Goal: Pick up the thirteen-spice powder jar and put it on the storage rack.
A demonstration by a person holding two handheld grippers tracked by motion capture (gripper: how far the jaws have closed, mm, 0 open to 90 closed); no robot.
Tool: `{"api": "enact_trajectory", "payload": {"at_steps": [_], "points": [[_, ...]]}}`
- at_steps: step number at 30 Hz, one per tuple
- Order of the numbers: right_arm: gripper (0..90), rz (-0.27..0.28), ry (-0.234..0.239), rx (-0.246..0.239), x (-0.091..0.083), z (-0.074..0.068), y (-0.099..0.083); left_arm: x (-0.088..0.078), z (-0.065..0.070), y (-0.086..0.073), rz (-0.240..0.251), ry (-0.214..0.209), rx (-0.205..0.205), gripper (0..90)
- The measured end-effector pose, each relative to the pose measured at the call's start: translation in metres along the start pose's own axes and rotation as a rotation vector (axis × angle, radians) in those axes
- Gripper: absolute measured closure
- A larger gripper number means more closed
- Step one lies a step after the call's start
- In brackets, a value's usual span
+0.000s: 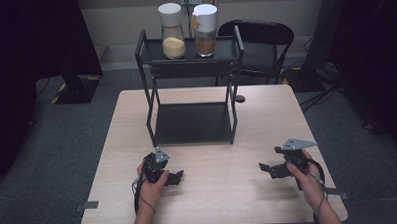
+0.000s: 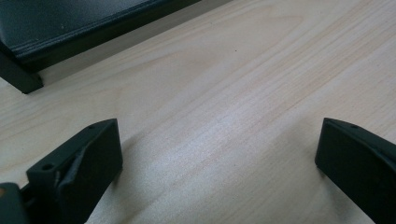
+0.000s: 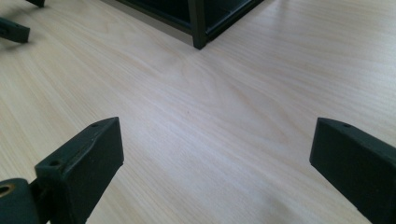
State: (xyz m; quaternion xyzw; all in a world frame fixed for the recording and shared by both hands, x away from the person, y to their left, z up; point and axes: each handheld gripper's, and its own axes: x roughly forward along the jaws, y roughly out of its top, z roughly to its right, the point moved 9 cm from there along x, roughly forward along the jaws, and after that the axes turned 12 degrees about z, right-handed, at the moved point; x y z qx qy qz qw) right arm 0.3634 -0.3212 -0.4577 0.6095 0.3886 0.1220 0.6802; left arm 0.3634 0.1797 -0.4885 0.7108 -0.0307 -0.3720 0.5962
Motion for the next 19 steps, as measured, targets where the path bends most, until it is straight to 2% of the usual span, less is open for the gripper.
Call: {"api": "enact_trajectory", "payload": {"at_steps": [8, 16, 19], "points": [[1.8, -0.029, -0.018, -0.019, -0.001, 0.002, -0.011, 0.000, 0.000, 0.000, 0.000, 0.000, 0.000, 0.0], [1.8, -0.117, -0.031, -0.107, 0.000, -0.002, -0.020, -0.001, 0.001, 0.000, -0.002, -0.001, 0.009, 0.1], [1.8, -0.128, -0.031, -0.127, 0.000, -0.004, -0.022, -0.001, 0.001, 0.000, -0.005, 0.002, 0.005, 0.3]]}}
